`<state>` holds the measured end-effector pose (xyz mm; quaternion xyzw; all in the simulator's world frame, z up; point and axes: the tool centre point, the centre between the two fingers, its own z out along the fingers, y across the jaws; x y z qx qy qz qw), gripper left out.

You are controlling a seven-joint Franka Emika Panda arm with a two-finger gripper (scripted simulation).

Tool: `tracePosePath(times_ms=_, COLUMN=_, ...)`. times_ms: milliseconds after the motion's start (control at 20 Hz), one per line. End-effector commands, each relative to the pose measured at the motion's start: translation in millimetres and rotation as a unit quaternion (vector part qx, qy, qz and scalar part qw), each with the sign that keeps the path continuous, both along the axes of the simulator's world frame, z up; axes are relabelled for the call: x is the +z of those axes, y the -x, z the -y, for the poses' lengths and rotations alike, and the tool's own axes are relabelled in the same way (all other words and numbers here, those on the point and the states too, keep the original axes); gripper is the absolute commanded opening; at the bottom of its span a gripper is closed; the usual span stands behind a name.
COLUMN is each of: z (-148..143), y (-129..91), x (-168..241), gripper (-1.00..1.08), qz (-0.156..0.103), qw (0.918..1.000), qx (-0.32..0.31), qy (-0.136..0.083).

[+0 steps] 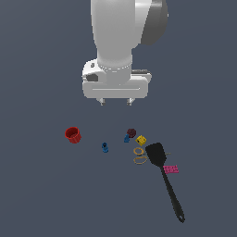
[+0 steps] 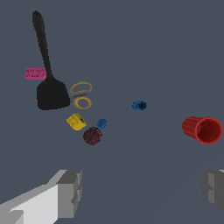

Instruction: Pick up a designated object from a clutter of objects.

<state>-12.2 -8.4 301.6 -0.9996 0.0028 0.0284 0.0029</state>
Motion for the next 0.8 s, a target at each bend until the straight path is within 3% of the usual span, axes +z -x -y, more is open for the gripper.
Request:
tracePosePath(times_ms=0, z=0.0, y=0.0, x=0.0, gripper=1.00, qz=0.000, qw=1.0000, qx=0.000, qy=0.000)
tracePosePath(times_ms=750, z=-6.7, y=0.4, x=-1.8, gripper=1.00, qz=-0.001, qw=0.9998, qx=0.015, qy=0.011)
